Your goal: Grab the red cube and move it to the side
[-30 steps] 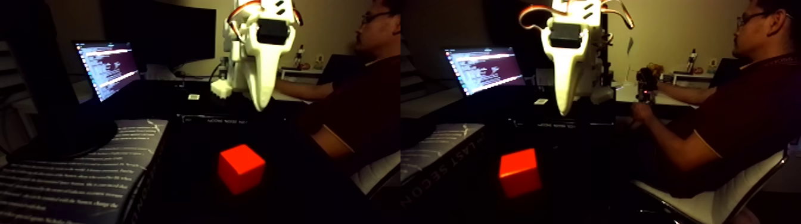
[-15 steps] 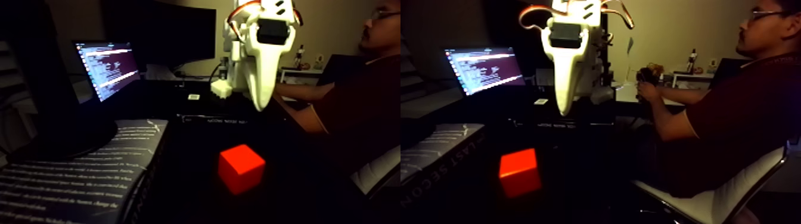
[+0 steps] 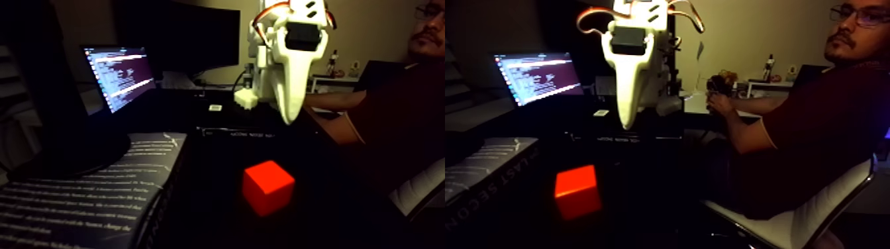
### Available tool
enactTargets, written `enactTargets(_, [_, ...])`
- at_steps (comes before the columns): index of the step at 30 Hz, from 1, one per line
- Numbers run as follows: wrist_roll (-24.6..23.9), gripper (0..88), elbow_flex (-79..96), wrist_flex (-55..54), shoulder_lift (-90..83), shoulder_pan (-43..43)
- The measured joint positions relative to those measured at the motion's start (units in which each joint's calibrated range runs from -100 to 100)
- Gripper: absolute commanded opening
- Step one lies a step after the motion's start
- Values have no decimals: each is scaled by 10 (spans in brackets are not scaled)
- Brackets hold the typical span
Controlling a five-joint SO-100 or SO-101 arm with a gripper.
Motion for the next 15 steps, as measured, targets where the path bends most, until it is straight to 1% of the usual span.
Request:
enactTargets(4, [7, 15, 0, -18, 16, 0])
enactTargets(8, [44, 15, -16, -50, 75, 0])
enactTargets(11, [52, 15, -64, -68, 146, 0])
enactTargets(15, [80, 15, -160, -69, 260, 10])
